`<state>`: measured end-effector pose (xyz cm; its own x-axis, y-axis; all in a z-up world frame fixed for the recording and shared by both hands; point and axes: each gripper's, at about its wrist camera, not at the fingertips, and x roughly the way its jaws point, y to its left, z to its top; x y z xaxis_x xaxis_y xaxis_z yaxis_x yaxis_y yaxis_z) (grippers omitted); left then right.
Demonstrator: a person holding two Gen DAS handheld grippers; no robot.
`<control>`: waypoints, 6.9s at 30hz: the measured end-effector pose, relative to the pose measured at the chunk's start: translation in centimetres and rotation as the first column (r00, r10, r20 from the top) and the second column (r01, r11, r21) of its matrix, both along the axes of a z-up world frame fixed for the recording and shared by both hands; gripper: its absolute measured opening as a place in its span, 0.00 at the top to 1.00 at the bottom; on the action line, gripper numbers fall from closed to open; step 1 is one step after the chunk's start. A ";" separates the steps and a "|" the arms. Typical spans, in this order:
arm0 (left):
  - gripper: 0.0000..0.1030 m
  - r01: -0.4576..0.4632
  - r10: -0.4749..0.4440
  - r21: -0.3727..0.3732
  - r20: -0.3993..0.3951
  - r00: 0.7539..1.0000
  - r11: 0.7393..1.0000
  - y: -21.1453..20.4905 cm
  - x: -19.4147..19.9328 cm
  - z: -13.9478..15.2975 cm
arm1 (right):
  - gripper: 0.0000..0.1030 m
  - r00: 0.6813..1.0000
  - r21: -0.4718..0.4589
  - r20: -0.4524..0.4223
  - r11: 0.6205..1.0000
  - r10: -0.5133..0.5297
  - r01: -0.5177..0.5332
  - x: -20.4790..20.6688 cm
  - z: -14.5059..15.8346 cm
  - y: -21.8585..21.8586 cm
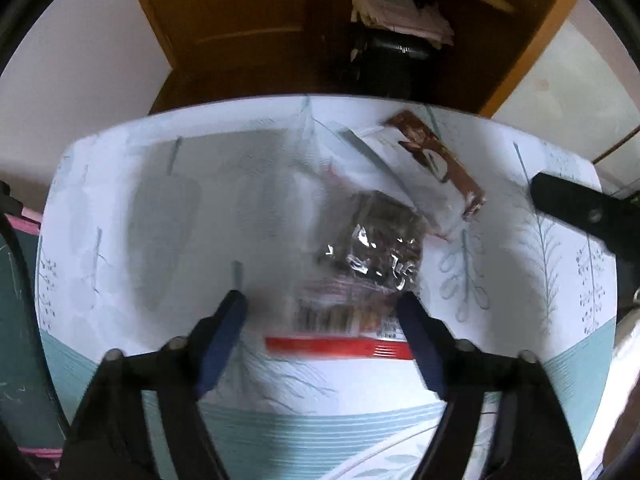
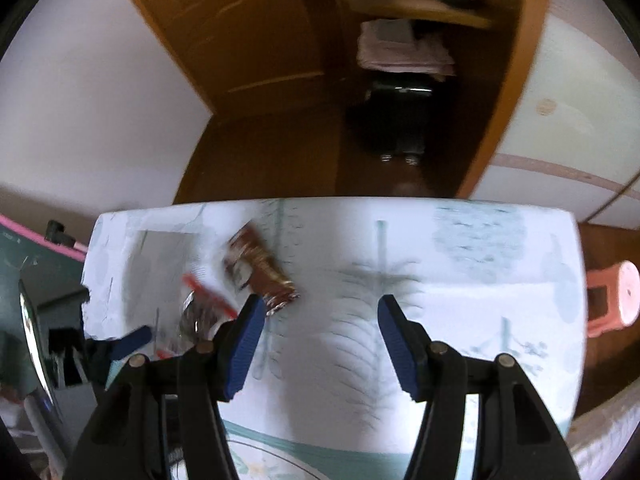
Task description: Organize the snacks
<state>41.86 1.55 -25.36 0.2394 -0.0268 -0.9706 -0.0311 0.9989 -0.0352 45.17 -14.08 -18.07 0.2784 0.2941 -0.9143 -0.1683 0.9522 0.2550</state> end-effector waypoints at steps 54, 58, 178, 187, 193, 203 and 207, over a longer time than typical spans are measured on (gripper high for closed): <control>0.57 0.487 -0.487 -0.018 -0.005 0.873 0.873 -1.1 -6.5 3.4 | 0.70 0.984 0.143 -0.123 0.983 0.132 -0.114 -10.6 -1.8 -1.0; 0.63 0.468 -0.471 0.066 0.031 0.882 0.881 -0.7 -7.4 5.9 | 0.70 0.991 0.161 -0.084 0.983 0.104 -0.090 -11.8 0.1 -1.9; 0.01 -0.010 -0.029 0.090 0.422 0.906 0.996 3.0 -43.8 25.1 | 0.30 0.904 -0.031 0.411 0.989 -0.121 0.147 -48.8 18.6 -0.8; 0.01 -0.011 -0.027 0.090 0.414 0.910 0.996 3.2 -43.7 24.8 | 0.30 0.908 -0.030 0.402 0.989 -0.120 0.144 -48.8 18.3 -0.6; 0.01 -0.011 -0.026 0.089 0.411 0.911 0.996 3.2 -43.7 24.8 | 0.30 0.909 -0.028 0.398 0.989 -0.121 0.144 -48.7 18.3 -0.7; 0.01 -0.012 -0.025 0.088 0.408 0.912 0.996 3.2 -43.8 24.8 | 0.30 0.911 -0.024 0.392 0.989 -0.124 0.145 -48.8 18.2 -0.5; 0.01 -0.012 -0.024 0.088 0.404 0.914 0.996 3.3 -44.1 24.5 | 0.30 0.913 -0.022 0.388 0.989 -0.125 0.144 -48.9 17.9 -0.5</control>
<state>-2.27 4.86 -0.89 0.6118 0.0503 -0.7894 -0.0264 0.9987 0.0432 -3.68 -14.55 -0.13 0.6449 0.1866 -0.7411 -0.1132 0.9824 0.1488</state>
